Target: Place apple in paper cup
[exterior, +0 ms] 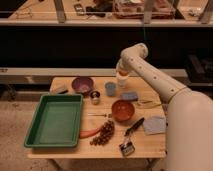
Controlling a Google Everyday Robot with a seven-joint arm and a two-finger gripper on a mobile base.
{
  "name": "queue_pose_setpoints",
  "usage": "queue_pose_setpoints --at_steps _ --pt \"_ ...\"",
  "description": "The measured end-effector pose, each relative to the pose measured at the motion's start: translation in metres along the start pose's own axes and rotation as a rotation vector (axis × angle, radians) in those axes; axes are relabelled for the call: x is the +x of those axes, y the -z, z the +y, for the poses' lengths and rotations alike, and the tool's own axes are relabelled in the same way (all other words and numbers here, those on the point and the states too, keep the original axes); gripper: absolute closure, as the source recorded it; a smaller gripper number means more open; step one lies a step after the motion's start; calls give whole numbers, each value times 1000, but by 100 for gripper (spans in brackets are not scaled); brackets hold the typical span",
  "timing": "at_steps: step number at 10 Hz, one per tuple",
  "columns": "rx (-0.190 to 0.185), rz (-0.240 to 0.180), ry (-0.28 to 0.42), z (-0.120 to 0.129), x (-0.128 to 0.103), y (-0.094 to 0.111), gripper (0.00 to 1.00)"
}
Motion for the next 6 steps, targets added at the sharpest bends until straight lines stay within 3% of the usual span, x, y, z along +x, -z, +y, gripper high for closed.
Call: queue_pose_setpoints --at_steps 6 --pt "-27 -18 16 7 6 -15 96"
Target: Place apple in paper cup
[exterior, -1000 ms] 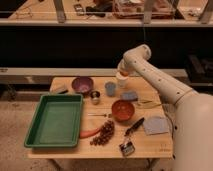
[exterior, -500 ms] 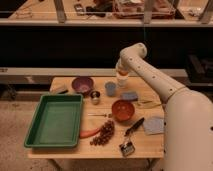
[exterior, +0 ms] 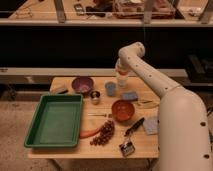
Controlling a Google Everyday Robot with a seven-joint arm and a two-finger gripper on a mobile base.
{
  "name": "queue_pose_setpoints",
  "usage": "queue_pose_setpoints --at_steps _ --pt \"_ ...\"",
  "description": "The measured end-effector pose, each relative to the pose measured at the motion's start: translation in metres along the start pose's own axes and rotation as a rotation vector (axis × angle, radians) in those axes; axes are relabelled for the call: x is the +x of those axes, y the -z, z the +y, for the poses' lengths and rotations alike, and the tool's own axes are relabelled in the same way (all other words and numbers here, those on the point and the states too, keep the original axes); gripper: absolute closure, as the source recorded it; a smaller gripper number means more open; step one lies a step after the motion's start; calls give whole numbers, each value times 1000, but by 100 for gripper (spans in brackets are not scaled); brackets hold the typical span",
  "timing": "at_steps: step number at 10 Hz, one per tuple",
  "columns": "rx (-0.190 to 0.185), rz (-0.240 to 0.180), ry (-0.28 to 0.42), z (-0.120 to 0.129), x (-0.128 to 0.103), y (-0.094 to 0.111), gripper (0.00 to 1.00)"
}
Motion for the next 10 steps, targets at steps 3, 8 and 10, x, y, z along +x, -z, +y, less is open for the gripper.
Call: queue_pose_setpoints --at_steps 3,8,10 --pt "5 -10 -12 6 -2 -2 67" --pt "50 -13 -24 6 -3 0 47" --pt "47 -12 -26 9 -3 0 47"
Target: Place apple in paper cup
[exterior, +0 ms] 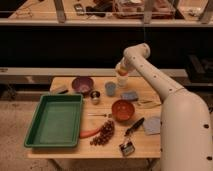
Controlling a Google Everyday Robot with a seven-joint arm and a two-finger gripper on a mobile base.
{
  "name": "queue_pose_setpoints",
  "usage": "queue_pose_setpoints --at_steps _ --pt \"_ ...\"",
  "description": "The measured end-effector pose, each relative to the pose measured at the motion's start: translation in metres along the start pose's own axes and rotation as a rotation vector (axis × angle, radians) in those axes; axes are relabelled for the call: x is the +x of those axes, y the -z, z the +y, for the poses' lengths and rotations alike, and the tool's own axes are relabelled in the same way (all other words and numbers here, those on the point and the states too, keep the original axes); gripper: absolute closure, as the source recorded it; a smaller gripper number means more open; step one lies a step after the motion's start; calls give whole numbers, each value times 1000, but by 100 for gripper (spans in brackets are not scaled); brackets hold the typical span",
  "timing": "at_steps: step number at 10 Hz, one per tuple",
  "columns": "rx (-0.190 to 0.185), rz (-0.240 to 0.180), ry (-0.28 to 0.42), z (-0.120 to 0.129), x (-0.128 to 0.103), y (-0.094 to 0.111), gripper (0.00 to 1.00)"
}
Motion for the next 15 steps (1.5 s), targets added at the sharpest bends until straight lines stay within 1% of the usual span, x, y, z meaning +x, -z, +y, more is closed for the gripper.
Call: queue_pose_setpoints --at_steps 2,9,10,11,12,13,14,15 --pt "2 0 3 -3 0 -1 47" --pt "-1 -1 1 0 -1 -1 48" --pt "-1 -1 2 -1 -1 -1 54" --pt "-1 -1 2 -1 -1 -1 64" --pt "-1 -1 2 0 -1 -1 70" --pt "-1 -1 2 0 -1 -1 68" --pt "-1 -1 2 0 -1 -1 63" --pt "-1 -1 2 0 -1 -1 51"
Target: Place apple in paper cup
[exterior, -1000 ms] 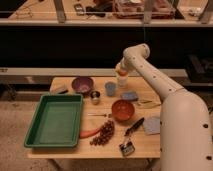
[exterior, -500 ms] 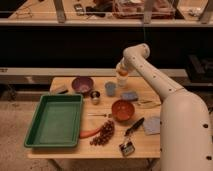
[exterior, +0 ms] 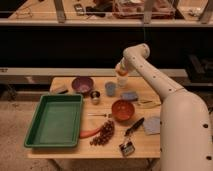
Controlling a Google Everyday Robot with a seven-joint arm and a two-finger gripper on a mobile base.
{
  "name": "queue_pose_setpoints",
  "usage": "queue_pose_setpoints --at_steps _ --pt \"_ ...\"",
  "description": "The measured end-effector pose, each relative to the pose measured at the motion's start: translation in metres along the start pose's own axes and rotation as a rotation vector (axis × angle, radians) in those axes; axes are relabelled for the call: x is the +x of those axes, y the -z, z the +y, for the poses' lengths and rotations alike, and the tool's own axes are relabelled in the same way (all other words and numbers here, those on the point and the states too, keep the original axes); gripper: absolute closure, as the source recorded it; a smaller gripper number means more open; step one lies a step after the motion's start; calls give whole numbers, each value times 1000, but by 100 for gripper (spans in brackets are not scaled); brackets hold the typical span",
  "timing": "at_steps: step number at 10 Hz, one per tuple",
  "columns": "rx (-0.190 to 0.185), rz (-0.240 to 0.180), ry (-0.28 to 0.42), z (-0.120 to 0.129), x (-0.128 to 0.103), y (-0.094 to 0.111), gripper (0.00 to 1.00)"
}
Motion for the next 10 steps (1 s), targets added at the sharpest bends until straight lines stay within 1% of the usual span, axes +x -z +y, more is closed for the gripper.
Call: queue_pose_setpoints --at_steps 2,3,4,10 --pt "0 0 0 0 0 0 34" --pt "0 0 0 0 0 0 23" --pt "0 0 0 0 0 0 20" --pt "0 0 0 0 0 0 20"
